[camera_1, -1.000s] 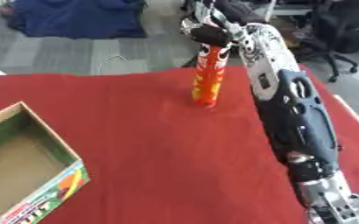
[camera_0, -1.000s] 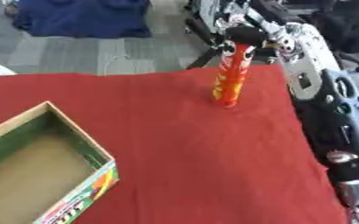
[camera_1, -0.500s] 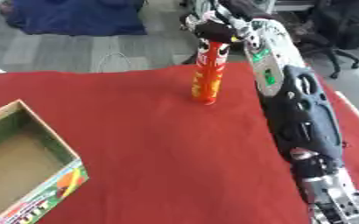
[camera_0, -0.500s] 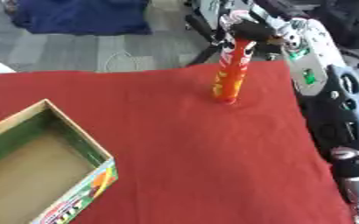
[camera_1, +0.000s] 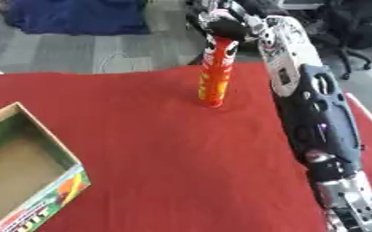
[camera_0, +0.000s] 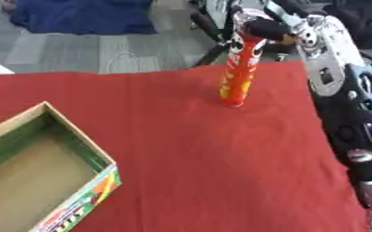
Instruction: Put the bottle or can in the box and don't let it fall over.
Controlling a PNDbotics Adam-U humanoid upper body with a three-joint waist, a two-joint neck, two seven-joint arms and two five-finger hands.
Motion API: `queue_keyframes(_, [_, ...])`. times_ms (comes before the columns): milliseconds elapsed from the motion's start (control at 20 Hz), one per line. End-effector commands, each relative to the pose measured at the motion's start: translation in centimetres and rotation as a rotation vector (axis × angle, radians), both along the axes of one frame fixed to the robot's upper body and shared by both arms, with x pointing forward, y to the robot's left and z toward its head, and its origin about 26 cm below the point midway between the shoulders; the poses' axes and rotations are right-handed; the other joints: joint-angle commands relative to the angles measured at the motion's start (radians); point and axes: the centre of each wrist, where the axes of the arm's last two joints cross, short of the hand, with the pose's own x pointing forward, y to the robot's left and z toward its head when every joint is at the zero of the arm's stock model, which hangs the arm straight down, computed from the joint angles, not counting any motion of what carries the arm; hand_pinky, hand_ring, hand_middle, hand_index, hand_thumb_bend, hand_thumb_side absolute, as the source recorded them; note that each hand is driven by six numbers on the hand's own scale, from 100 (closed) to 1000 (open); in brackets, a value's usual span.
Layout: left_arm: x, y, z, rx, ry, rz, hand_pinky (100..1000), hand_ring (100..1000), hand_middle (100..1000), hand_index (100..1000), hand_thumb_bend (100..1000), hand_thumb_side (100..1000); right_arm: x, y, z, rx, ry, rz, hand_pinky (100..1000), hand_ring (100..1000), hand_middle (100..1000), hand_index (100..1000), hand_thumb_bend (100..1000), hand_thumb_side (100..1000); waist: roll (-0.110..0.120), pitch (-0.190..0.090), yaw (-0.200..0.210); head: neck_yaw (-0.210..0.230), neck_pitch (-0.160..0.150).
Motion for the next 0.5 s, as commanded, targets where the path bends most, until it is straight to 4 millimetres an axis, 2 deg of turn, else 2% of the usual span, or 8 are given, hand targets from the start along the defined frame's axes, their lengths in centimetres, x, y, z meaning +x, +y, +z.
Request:
queue_keyframes(50, [-0.1,0.0,0.8,0.019,-0.033,-0.007,367,864,656,696,100,691,-0.7,-1.4,2.0,-0.017,-0.040,-0.023,892,990,937,1000,100,1000,0.001,-0.012,0.004,-0.007,-0.020])
queue_keyframes(300, [-0.1,-0.1,0.9,0.024,-0.037,-0.008,367,865,656,696,100,692,-0.3,-2.1,2.0,-0.009,-0.015,-0.013,902,994,939,1000,100,1000,0.000,-0.006,0.013,-0.014,-0.030])
queue_keyframes(500, [-0.1,-0.1,0.9,0.026,-0.040,-0.008,367,866,657,696,100,693,0.0,-2.6,1.9,-0.004,-0.003,-0.005,909,993,939,1000,100,1000,0.000,-0.002,0.019,-0.018,-0.050])
